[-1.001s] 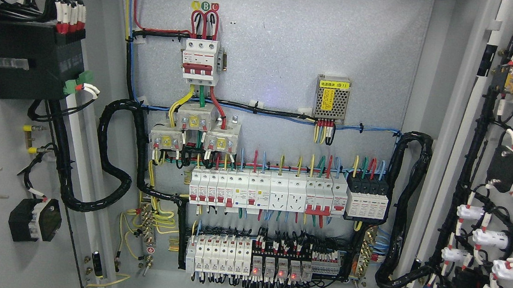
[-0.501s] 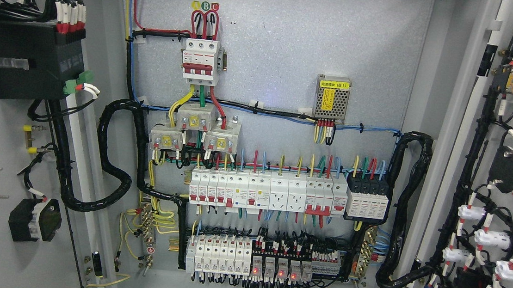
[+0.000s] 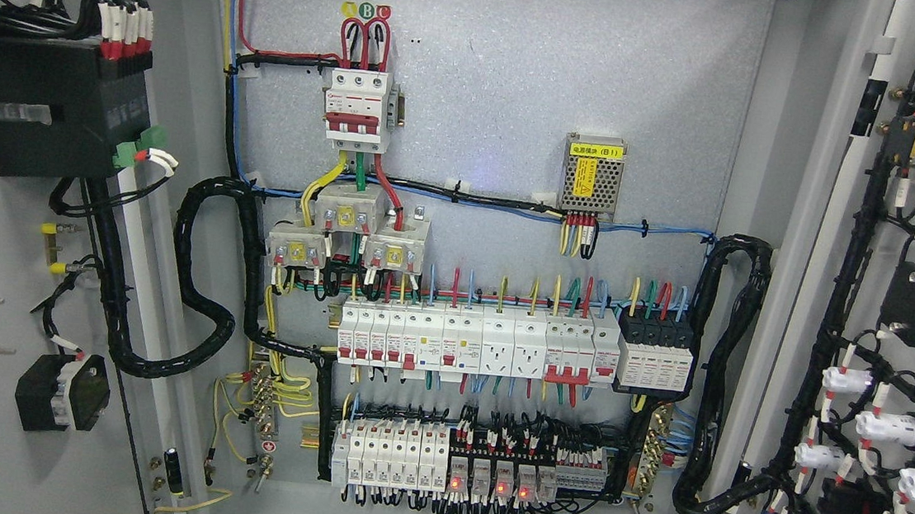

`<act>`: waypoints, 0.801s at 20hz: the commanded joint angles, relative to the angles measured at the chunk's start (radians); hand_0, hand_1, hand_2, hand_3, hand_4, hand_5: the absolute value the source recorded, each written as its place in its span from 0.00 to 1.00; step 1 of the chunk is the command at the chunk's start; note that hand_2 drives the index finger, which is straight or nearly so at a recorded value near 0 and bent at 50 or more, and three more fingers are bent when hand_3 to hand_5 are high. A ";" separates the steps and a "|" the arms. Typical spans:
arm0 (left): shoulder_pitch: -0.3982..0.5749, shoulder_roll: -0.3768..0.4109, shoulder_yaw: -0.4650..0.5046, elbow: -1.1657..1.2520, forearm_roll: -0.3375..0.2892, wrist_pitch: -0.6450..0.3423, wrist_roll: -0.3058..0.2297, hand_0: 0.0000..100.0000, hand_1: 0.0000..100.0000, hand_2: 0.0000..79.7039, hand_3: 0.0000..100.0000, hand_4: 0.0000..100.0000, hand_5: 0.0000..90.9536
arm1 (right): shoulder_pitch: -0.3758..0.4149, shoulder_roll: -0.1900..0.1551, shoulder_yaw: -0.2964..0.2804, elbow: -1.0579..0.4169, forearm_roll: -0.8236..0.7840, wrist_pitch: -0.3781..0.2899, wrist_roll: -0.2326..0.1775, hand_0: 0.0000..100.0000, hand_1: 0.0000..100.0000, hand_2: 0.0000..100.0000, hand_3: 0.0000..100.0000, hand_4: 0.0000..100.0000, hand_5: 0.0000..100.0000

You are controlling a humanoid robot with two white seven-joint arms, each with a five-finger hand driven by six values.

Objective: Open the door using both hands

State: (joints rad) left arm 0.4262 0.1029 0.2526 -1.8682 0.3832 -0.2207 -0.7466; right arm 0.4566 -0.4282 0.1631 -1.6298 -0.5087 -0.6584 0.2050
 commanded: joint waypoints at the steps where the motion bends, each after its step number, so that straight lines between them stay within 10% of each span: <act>1: -0.001 -0.019 0.167 0.026 0.006 0.004 0.000 0.30 0.00 0.03 0.03 0.04 0.00 | 0.002 -0.009 -0.054 0.038 -0.001 0.002 0.001 0.22 0.00 0.00 0.00 0.00 0.00; 16: -0.047 -0.008 0.367 0.096 0.072 0.156 -0.059 0.30 0.00 0.03 0.03 0.04 0.00 | -0.001 -0.055 -0.069 0.034 -0.113 0.008 0.002 0.22 0.00 0.00 0.00 0.00 0.00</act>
State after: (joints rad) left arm 0.4078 0.0932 0.4668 -1.8271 0.4355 -0.0827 -0.7993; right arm 0.4587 -0.4478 0.1125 -1.6029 -0.5814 -0.6485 0.2060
